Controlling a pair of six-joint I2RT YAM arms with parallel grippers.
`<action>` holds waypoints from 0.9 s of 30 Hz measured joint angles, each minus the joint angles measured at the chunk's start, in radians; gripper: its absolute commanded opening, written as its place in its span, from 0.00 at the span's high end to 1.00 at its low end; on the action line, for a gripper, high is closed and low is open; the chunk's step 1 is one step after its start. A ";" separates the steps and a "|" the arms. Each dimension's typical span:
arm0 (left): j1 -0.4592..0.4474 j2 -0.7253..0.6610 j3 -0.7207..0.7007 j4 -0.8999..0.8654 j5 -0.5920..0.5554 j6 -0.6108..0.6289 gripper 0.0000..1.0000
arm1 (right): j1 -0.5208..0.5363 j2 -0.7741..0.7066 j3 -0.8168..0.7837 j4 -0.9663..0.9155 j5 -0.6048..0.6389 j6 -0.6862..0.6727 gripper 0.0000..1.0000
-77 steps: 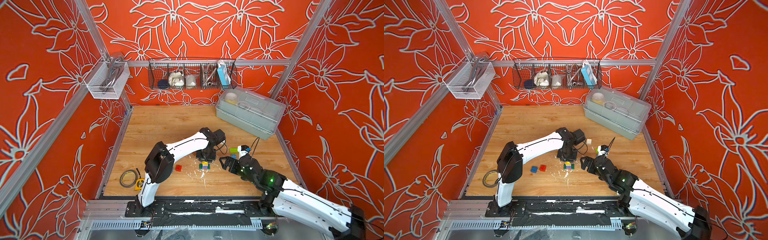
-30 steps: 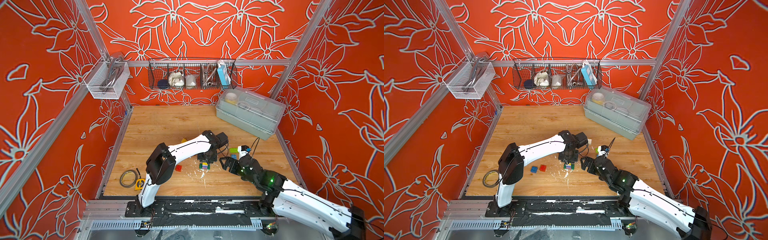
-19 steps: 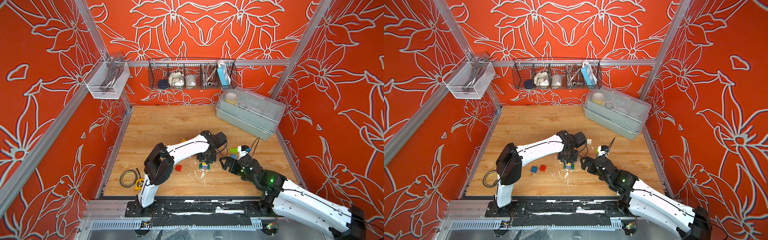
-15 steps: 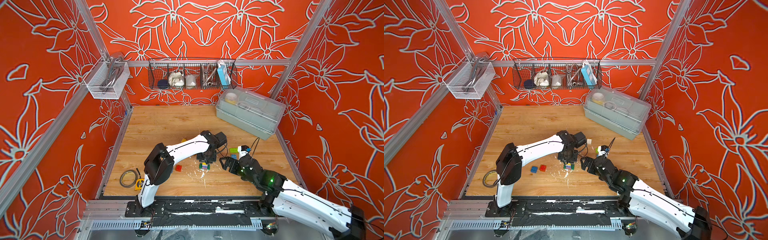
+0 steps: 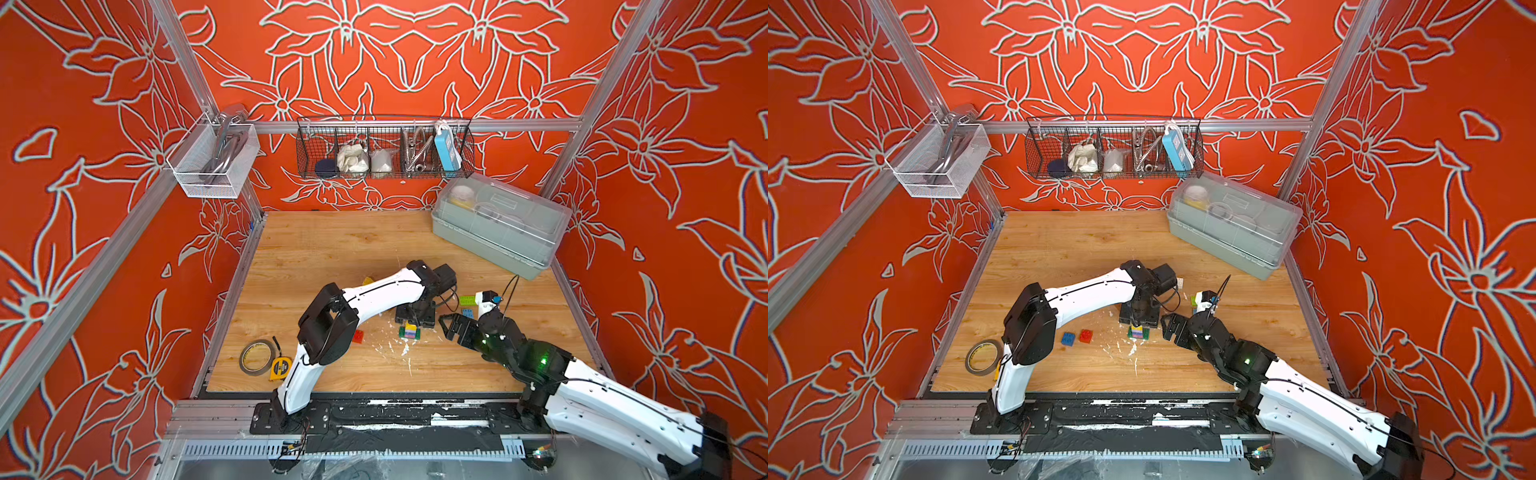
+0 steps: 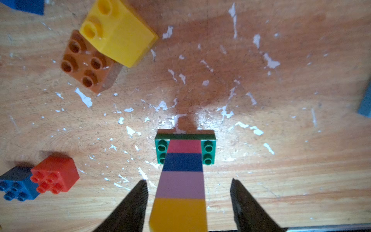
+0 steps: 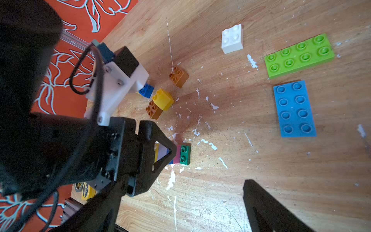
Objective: Assemble the number 1 with lego
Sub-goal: Assemble the lego brick with the lego brick.
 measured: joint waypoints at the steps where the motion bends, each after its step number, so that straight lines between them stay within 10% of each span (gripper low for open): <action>1: 0.000 0.000 0.010 -0.004 -0.003 0.000 0.27 | 0.000 -0.002 0.000 0.000 0.000 0.000 0.00; 6: 0.000 -0.007 0.028 -0.024 -0.024 0.005 0.02 | 0.000 -0.024 0.000 0.000 0.000 -0.002 0.00; 27: -0.125 -0.528 -0.653 0.470 -0.137 -0.132 0.01 | 0.000 -0.212 -0.098 0.008 0.001 0.006 0.00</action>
